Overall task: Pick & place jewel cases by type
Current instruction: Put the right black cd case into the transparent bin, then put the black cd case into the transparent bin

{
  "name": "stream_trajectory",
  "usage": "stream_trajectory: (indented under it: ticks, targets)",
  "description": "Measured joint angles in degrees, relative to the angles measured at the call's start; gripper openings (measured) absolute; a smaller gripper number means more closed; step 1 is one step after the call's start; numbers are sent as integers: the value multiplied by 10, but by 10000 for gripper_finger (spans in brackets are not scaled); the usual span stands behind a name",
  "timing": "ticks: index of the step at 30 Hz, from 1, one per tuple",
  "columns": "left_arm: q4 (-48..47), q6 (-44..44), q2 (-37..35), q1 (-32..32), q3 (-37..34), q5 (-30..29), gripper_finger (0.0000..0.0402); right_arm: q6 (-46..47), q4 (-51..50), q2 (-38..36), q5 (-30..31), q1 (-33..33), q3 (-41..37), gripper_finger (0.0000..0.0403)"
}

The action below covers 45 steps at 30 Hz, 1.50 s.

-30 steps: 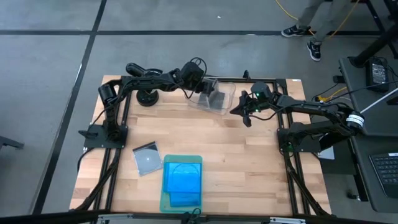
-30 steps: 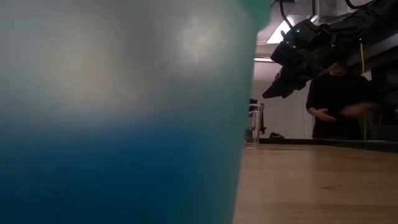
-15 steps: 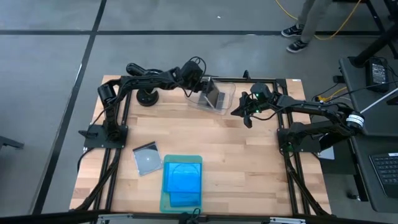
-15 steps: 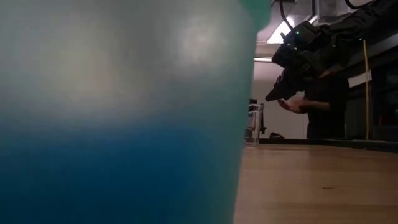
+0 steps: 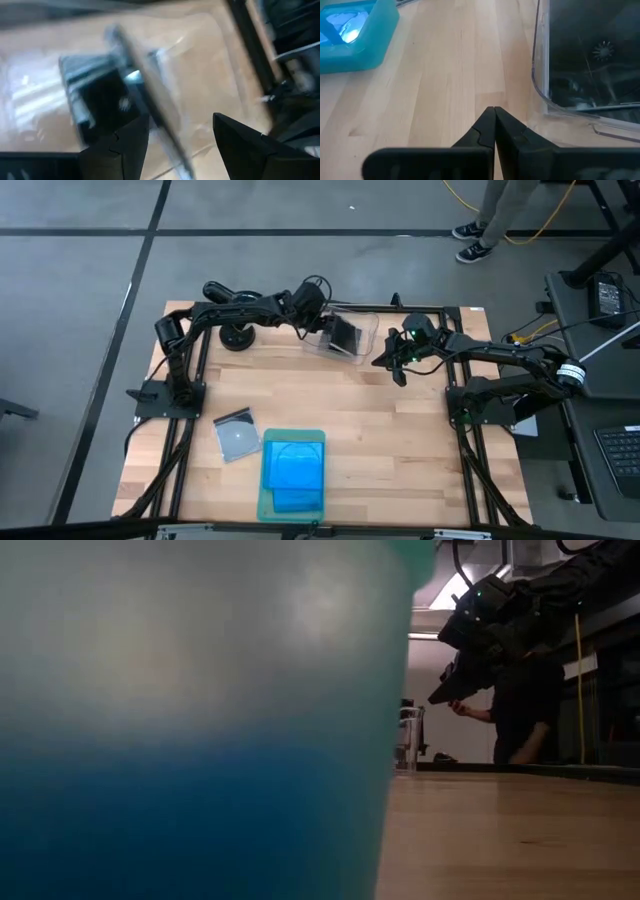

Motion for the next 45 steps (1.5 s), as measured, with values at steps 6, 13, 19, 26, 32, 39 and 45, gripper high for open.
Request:
stream_trajectory:
  ticks: [6,13,19,26,32,39,45]
  targets:
    - [-54,3,-1,-2,0,-17,210,-12,-1,0,0,0,0,10]
    - [-13,-17,-53,-15,-1,-21,210,-14,-8,0,0,0,0,10]
    - [58,-54,-118,-56,0,-36,210,-30,-8,0,0,0,0,10]
    - [43,-77,-179,-160,0,-62,208,-30,-8,0,0,0,0,10]
    - [-50,-161,-199,-296,0,-115,178,-30,-4,0,0,0,0,10]
    - [-308,-326,-196,-467,0,-242,97,-27,1,0,0,0,0,10]
    - [-557,-560,-195,-606,-16,-256,9,-14,1,0,0,0,0,10]
